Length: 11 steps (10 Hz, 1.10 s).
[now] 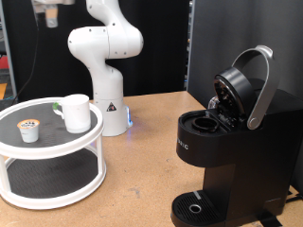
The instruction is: Make a cup of coffee with the keurig machine
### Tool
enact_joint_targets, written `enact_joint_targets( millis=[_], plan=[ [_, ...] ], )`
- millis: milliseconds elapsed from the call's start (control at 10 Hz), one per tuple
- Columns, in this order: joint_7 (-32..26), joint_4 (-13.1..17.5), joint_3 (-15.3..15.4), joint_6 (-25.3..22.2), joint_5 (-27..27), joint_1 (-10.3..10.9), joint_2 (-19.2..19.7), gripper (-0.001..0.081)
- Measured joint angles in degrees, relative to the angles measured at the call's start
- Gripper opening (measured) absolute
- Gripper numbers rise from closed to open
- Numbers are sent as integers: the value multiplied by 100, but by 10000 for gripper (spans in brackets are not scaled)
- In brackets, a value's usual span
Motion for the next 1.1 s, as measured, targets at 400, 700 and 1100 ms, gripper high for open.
enact_joint_targets(
  millis=[400,700,1100],
  plan=[
    [-534,104,-478,69,-486,-112,165,803],
    [-537,34,-596,260,-697,-150,313,803],
    [-581,-54,-628,319,-695,-150,341,803]
  ],
)
